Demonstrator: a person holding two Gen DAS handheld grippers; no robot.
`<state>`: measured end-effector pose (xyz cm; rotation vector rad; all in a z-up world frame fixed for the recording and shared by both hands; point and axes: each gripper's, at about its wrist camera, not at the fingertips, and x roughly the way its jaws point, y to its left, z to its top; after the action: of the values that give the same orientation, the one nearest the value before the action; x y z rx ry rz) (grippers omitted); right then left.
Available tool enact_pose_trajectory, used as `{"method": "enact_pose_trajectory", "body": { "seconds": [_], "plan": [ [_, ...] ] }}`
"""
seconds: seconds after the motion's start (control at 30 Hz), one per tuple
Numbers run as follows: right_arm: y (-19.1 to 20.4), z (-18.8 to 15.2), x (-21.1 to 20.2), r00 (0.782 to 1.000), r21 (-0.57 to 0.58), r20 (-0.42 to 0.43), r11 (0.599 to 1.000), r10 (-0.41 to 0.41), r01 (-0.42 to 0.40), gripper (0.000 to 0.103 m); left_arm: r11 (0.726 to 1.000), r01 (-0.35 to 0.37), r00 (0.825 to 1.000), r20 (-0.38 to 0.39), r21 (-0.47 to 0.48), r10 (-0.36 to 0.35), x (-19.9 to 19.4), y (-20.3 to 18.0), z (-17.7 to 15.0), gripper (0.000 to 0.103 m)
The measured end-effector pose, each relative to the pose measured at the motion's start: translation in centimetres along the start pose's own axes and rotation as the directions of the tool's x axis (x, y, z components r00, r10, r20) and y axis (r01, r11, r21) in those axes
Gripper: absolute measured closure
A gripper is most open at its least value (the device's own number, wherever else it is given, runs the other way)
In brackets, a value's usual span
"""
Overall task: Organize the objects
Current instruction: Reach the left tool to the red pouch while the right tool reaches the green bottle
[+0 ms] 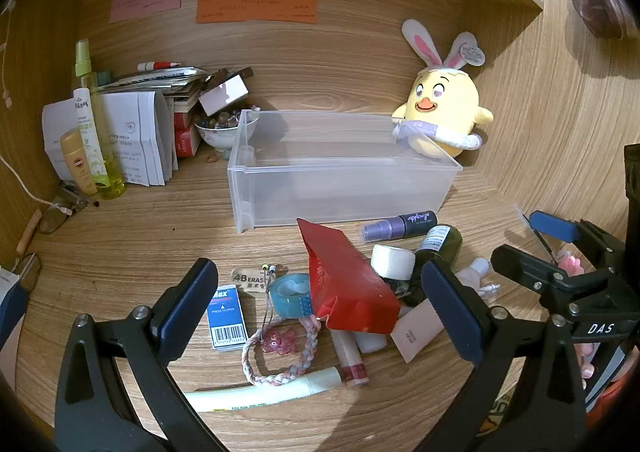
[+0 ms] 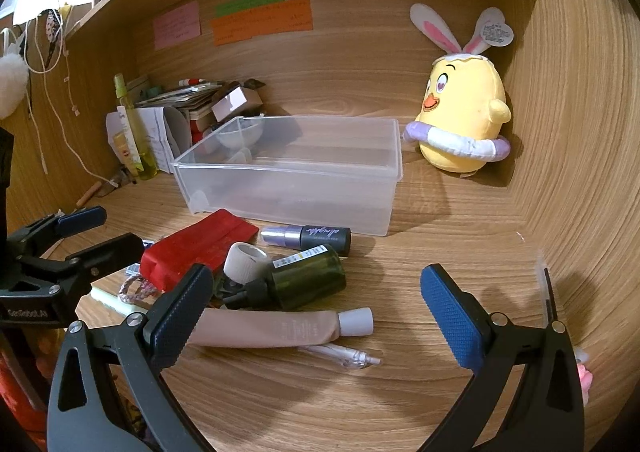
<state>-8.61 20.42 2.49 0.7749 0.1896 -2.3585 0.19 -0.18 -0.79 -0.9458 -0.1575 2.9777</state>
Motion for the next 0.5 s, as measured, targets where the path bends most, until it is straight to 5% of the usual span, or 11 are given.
{"method": "enact_pose_trajectory", "body": {
  "seconds": [0.5],
  "plan": [
    [0.4,-0.08,-0.06,1.0,-0.006,-0.001,1.0,0.012,-0.012,0.0,1.0,0.006,1.0,-0.003,-0.01,-0.006,-0.3,0.05,0.01,0.0]
  ]
}}
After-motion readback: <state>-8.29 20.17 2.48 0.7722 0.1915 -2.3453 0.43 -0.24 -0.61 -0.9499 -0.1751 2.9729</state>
